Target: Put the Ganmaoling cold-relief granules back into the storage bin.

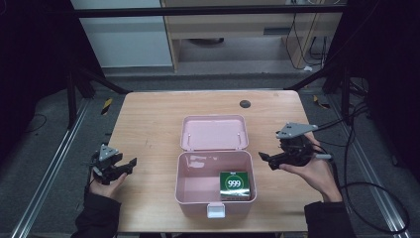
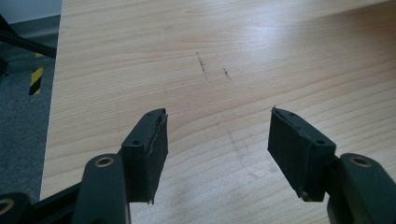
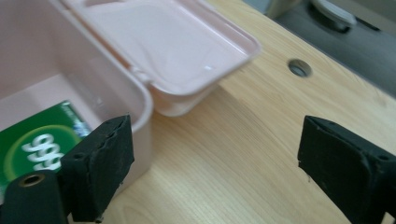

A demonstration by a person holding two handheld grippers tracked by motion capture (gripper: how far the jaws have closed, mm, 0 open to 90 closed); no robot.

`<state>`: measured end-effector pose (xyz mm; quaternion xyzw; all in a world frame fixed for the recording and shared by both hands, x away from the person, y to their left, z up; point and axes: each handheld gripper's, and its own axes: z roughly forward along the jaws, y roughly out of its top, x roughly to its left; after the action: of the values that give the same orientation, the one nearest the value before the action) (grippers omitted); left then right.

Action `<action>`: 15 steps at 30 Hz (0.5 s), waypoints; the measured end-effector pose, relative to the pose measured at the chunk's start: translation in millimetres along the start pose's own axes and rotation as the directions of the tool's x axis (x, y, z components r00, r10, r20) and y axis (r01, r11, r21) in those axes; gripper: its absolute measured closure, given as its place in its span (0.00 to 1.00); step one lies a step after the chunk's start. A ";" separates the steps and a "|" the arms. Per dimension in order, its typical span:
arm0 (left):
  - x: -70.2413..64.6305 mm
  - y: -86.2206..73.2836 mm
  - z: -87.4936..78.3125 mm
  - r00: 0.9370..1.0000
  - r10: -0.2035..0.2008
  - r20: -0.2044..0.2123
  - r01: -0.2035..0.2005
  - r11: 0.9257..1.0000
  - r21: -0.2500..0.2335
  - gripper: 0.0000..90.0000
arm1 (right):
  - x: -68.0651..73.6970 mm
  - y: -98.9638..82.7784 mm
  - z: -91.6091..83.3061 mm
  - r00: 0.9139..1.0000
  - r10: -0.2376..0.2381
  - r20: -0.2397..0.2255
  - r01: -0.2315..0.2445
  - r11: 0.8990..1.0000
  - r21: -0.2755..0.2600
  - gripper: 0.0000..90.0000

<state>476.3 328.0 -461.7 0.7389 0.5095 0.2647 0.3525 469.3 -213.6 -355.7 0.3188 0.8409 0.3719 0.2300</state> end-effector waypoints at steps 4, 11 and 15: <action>0.2 -0.2 0.3 1.000 0.004 -0.008 -0.004 1.000 0.000 0.41 | -9.0 -28.3 7.5 0.991 0.111 0.071 -0.108 0.993 -0.038 0.11; -0.3 -0.9 1.5 1.000 0.007 -0.003 -0.007 1.000 0.005 0.43 | -26.0 -77.2 25.2 0.948 0.262 0.184 -0.260 0.965 -0.034 0.08; -0.5 -1.5 4.4 1.000 0.009 -0.003 -0.009 1.000 0.020 0.43 | -32.5 -106.8 38.0 0.922 0.300 0.244 -0.308 0.951 -0.009 0.08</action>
<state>478.5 326.8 -465.6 0.7442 0.5096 0.2623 0.3431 476.5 -273.9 -456.8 0.4917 0.7523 0.3487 0.2657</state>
